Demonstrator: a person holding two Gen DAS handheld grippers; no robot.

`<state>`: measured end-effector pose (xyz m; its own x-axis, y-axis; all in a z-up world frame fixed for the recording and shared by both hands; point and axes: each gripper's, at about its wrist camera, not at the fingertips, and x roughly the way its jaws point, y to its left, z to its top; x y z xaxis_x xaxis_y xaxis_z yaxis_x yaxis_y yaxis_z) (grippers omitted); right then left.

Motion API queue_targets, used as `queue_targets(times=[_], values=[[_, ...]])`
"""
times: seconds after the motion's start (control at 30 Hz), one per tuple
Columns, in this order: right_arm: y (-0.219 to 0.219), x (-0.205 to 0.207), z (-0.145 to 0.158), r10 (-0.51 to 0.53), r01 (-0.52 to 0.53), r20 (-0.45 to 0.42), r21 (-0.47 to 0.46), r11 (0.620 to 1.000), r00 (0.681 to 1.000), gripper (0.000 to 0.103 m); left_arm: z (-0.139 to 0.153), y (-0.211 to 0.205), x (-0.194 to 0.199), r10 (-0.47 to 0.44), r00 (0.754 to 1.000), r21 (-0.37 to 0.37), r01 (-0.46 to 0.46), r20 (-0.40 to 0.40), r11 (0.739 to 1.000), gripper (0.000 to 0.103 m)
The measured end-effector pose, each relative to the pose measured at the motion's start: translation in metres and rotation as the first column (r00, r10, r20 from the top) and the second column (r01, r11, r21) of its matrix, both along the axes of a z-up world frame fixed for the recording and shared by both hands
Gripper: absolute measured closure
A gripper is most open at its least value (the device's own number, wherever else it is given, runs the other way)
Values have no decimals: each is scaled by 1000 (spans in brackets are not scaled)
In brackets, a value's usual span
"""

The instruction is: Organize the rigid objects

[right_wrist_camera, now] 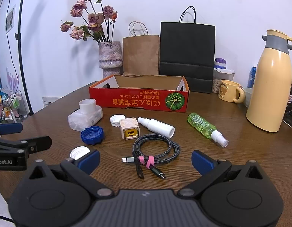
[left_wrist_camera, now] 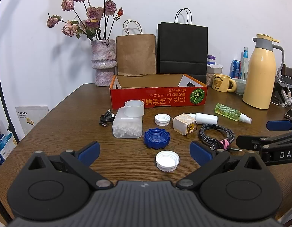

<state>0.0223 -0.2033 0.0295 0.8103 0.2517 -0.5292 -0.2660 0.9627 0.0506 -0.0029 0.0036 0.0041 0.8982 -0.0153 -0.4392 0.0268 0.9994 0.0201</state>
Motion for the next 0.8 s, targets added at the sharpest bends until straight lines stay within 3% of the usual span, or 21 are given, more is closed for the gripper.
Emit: queue_targets(times=[0.8], values=[[-1, -5, 12, 2, -2, 14, 2, 1000, 1000, 0, 6, -1, -1, -5, 1000, -7, 5, 4, 1000, 0]])
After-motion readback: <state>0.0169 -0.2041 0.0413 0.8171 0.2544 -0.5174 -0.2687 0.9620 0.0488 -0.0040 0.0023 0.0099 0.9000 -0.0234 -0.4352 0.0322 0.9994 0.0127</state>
